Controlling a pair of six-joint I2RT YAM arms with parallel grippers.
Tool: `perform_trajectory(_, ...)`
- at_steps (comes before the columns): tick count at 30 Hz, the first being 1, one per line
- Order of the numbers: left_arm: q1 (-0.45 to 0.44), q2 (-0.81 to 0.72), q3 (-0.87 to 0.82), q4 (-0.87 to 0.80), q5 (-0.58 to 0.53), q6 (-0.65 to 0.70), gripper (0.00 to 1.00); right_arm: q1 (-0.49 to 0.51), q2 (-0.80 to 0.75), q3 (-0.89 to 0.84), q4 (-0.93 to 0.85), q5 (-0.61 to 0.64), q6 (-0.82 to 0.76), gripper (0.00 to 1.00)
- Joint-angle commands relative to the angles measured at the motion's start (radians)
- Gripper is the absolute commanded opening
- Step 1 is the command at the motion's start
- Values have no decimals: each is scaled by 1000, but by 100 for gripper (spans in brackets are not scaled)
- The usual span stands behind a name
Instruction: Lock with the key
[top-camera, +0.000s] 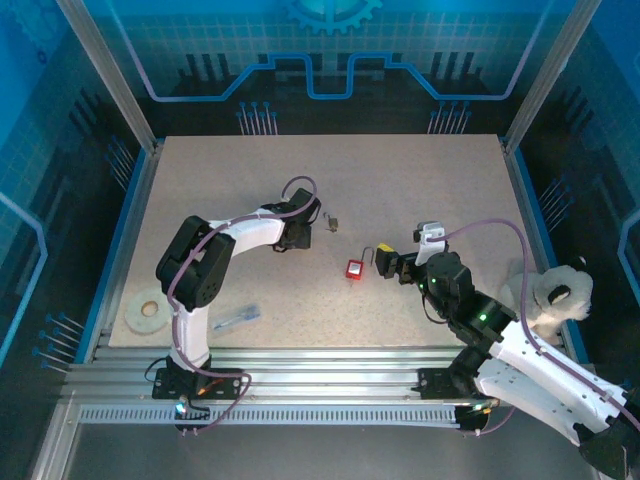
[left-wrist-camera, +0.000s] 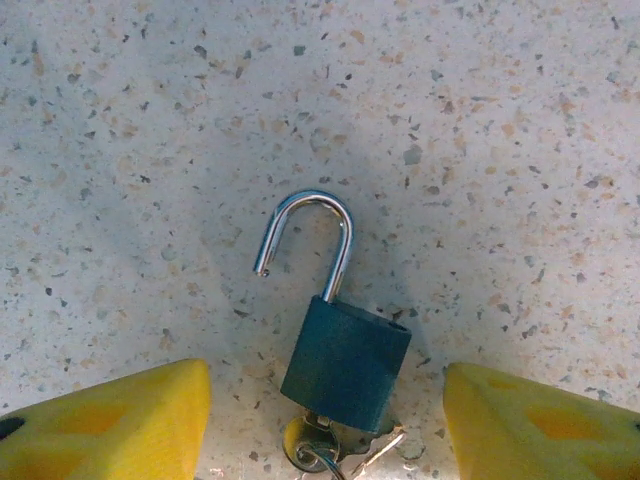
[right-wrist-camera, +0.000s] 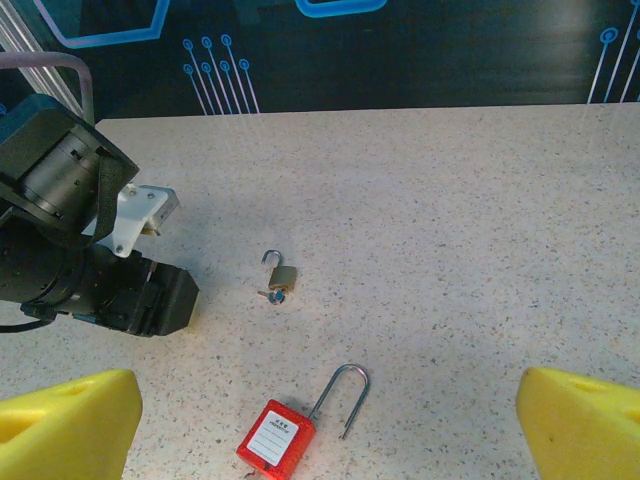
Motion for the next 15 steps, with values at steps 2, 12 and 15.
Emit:
perform_trajectory(2,11,23,23,4,3,7,61,11,-11,-5,27,3,13,97)
perform_trajectory(12,14,52,38,5,4,5,52,10,-13,-5,26,8,13,96)
perform_trajectory(15,12,59,41,6,5,4,50,10,-13,-5,26,8,13,97)
